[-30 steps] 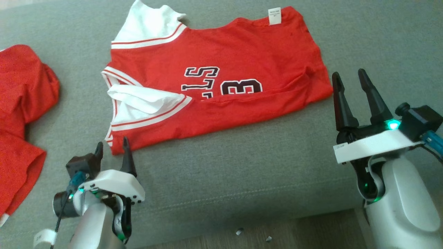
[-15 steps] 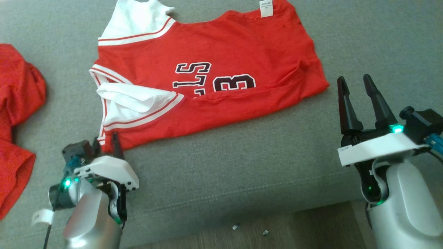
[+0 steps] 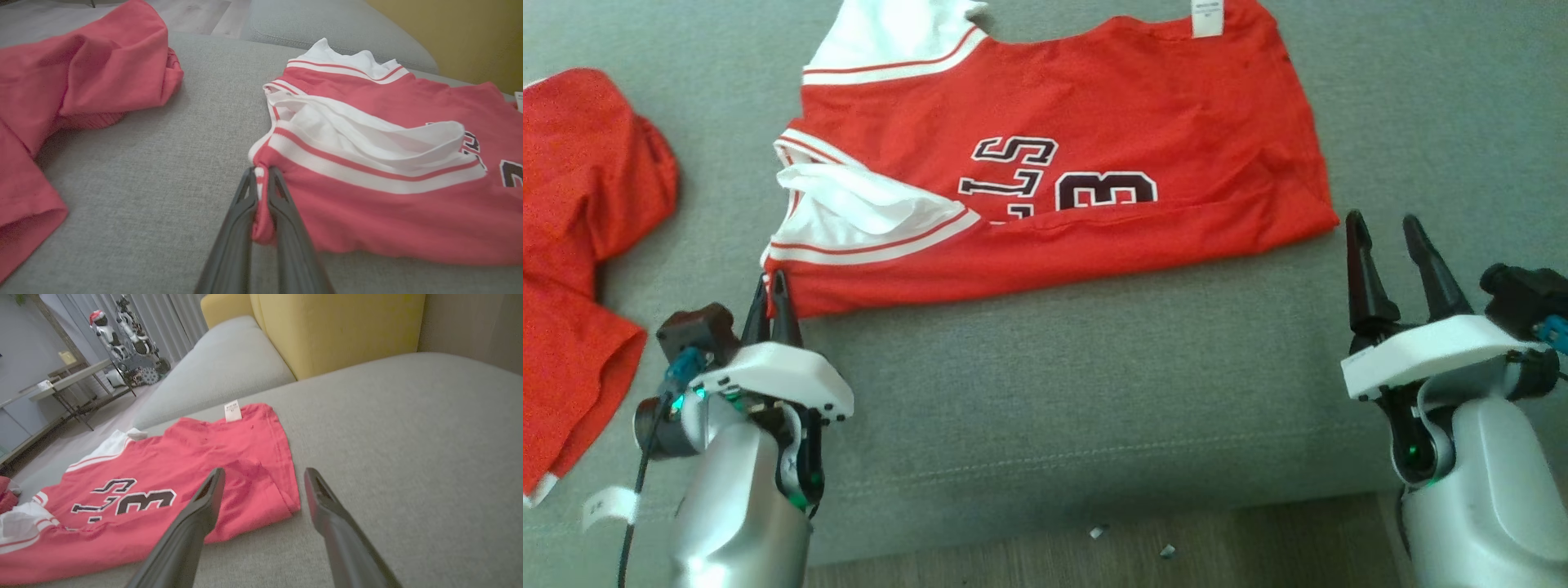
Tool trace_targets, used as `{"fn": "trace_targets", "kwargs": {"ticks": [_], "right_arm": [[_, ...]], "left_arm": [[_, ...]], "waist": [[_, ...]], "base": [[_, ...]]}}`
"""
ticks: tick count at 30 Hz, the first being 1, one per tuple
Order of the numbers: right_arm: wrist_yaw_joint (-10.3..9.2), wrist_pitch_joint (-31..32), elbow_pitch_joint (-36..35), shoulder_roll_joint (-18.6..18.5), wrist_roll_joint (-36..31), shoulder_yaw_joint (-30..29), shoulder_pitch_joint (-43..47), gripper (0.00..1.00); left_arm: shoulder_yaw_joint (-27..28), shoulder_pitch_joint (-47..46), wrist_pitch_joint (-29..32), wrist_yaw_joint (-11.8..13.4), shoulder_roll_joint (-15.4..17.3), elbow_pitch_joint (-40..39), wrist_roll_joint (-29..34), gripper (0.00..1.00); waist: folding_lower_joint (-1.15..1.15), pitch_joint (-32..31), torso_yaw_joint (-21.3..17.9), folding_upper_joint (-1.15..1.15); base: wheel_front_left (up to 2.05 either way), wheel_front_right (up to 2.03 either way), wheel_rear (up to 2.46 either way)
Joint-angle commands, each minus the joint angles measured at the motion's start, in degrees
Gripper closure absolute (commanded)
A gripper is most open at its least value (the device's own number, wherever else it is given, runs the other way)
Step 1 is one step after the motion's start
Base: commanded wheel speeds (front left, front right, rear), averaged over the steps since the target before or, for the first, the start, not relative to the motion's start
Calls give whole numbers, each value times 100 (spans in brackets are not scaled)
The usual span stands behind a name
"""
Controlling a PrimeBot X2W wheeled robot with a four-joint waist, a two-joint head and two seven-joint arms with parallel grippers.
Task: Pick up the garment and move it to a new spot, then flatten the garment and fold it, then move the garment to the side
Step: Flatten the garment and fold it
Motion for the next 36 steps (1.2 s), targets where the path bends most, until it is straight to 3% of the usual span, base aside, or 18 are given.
{"fn": "trace_targets", "kwargs": {"ticks": [1,13,22,34,36], "right_arm": [[36,77,-67,62,-55,30,-200,0],[36,723,1338,335,-381,-798,-811,0],[36,640,2180,341,-24,-819,-1376,0],[36,398,2996,342,-131,-1085,-2002,0],[36,326,3076,342,-107,-1066,-2085,96]], "left_arm": [[183,42,-30,-29,109,-298,61,100],[-166,318,-30,-55,58,-761,171,100],[-317,241,-30,-31,51,-866,96,100],[-490,104,-30,14,49,-952,29,100],[-506,89,-30,21,49,-923,25,100]], "waist": [[0,-7,75,0],[0,10,332,0],[0,162,433,0],[0,410,557,0],[0,433,565,0]], "base": [[0,0,0],[0,0,0],[0,0,0],[0,0,0],[0,0,0]]}}
